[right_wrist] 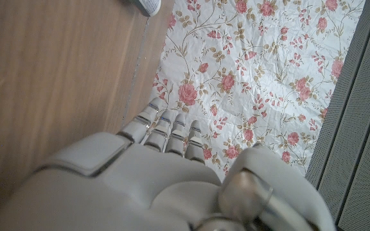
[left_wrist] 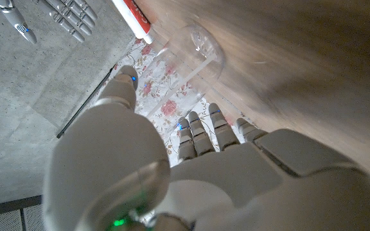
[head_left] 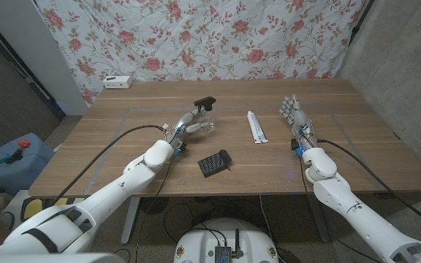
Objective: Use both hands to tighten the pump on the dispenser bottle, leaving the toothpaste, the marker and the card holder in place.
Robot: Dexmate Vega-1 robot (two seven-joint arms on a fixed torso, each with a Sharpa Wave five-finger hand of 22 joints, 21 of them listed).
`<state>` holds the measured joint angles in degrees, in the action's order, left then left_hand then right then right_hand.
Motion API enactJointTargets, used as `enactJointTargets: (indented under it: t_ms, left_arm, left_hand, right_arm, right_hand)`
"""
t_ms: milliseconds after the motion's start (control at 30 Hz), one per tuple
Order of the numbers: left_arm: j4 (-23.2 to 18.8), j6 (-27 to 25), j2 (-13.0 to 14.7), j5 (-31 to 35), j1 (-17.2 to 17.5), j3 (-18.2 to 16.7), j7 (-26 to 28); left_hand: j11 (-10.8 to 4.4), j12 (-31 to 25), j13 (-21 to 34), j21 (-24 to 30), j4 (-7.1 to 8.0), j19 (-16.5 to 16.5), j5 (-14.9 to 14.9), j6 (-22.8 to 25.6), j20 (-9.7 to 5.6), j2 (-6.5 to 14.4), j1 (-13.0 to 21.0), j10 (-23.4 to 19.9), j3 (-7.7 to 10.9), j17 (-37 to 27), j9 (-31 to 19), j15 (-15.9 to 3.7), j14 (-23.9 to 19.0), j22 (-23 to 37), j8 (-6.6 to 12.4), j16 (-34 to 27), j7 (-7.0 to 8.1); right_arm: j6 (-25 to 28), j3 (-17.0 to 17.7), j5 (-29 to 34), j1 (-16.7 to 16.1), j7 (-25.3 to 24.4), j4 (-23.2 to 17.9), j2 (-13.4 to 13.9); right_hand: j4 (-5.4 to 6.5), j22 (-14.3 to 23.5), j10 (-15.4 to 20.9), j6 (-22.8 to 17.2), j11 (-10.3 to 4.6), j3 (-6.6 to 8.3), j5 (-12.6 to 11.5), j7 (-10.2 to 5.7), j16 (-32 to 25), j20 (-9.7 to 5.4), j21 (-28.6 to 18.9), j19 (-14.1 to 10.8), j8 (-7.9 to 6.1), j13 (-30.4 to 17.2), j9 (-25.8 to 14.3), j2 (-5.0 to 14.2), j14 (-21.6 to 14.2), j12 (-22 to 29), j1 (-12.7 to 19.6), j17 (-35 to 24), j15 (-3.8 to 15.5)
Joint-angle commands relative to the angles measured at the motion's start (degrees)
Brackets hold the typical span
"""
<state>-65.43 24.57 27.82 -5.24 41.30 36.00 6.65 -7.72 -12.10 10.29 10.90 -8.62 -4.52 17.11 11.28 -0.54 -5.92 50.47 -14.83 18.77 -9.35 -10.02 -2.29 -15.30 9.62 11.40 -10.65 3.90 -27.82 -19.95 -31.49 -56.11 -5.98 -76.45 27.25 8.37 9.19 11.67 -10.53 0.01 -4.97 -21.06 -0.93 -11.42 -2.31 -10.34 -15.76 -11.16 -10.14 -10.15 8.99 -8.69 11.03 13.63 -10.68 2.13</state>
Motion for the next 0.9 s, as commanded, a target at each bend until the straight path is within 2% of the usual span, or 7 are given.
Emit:
enactJointTargets:
  t_ms: [33,400,600,633,733,800,900]
  left_arm:
    - [2.18,0.41,-0.85,-1.0,-1.23,0.63,-1.35]
    - [5.92,1.43,-2.48,-2.56,-3.49,1.44,-4.23]
    - [8.12,2.54,-3.48,-3.12,-4.74,1.81,-5.32]
    - [8.33,2.66,-3.58,-3.03,-4.88,1.88,-5.26]
    - [9.42,3.64,-4.03,-3.1,-5.31,2.01,-5.39]
    - [9.76,3.89,-4.37,-3.03,-5.33,1.94,-4.72]
    - [11.93,5.96,-5.21,-3.37,-5.87,1.99,-4.93]
  left_hand:
    - [-0.17,-0.29,0.18,0.19,-0.2,0.19,-0.32,1.12,-0.36,0.06,0.9,-0.64,-0.04,-0.11,-0.2,-5.76,-0.76,0.11,0.4,-0.23,-0.23]
    - [-0.14,-0.58,0.39,0.21,-0.14,0.74,-0.92,2.18,-0.66,0.29,1.46,-1.78,-0.19,-0.16,-0.33,-5.87,-1.76,0.11,0.5,-0.33,-0.31]
    - [-0.21,-1.14,0.63,0.36,-0.14,1.74,-1.62,3.76,-1.43,0.58,2.17,-3.6,-0.29,-0.25,-0.45,-6.02,-3.59,0.1,0.76,-0.7,-0.19]
    - [-0.16,-1.2,0.66,0.38,-0.16,1.88,-1.69,3.92,-1.61,0.65,2.32,-3.8,-0.27,-0.26,-0.46,-6.07,-3.82,0.1,0.77,-0.74,-0.23]
    - [-0.67,-1.42,0.83,0.44,-0.26,2.53,-2.06,5.17,-2.09,0.9,3.01,-4.64,-0.2,-0.31,-0.54,-6.16,-4.79,0.09,1.04,-0.88,-0.21]
    - [-0.47,-1.82,1.0,0.45,-0.27,2.92,-2.34,6.41,-2.37,1.36,3.58,-5.73,-0.02,-0.36,-0.63,-6.29,-5.56,0.08,1.36,-1.01,-0.33]
    - [-0.33,-2.86,1.85,0.89,-0.15,6.23,-3.91,9.86,-5.57,2.36,4.96,-8.53,0.02,-0.42,-0.89,-6.08,-8.21,-0.02,1.93,-1.26,-0.87]
  right_arm:
    - [-0.61,0.21,-0.01,-0.26,0.11,-0.11,0.03]
    - [-0.61,0.67,0.16,-1.53,-0.98,-1.39,0.33]
    - [-1.15,0.92,0.11,-2.09,-1.38,-1.42,0.07]
    - [-1.19,0.93,0.14,-2.16,-1.47,-1.42,0.04]
    - [-1.3,0.99,0.1,-2.31,-1.5,-1.38,-0.01]
    - [-1.43,1.03,0.09,-2.34,-1.5,-1.29,-0.07]
    - [-1.49,1.05,0.05,-2.31,-1.42,-1.15,-0.11]
  right_hand:
    - [0.24,0.24,0.01,-0.34,0.06,0.3,-0.19,-0.36,0.01,-4.33,-0.23,-0.17,0.28,-0.18,-0.1,-0.02,0.16,-0.21,-0.07,-0.12,0.56]
    - [0.22,0.24,-0.02,-0.39,0.12,0.38,-0.17,-0.38,0.07,-4.31,-0.23,-0.17,0.28,-0.19,-0.1,-0.04,0.17,-0.24,-0.16,-0.13,0.58]
    - [0.21,0.24,0.06,-0.41,0.19,0.43,-0.16,-0.34,0.09,-4.26,-0.23,-0.16,0.29,-0.19,-0.1,-0.07,0.15,-0.23,-0.22,-0.13,0.61]
    - [0.2,0.24,0.05,-0.43,-0.31,0.45,-0.15,-0.41,0.1,-4.25,-0.22,-0.14,0.29,-0.19,-0.1,-0.08,0.14,-0.24,-0.24,-0.13,0.6]
    - [0.19,0.25,0.02,-0.44,0.08,0.49,-0.14,-0.46,0.12,-4.18,-0.24,-0.2,0.29,-0.19,-0.1,-0.09,0.16,-0.26,-0.28,-0.13,0.6]
    - [0.19,0.25,0.02,-0.47,0.11,0.5,-0.14,-0.5,0.14,-4.09,-0.26,-0.23,0.28,-0.19,-0.1,-0.1,0.17,-0.26,-0.29,-0.13,0.6]
    - [0.19,0.25,0.06,-0.49,0.19,0.52,-0.13,-0.58,0.13,-4.0,-0.27,-0.27,0.29,-0.19,-0.1,-0.1,0.13,-0.25,-0.31,-0.13,0.57]
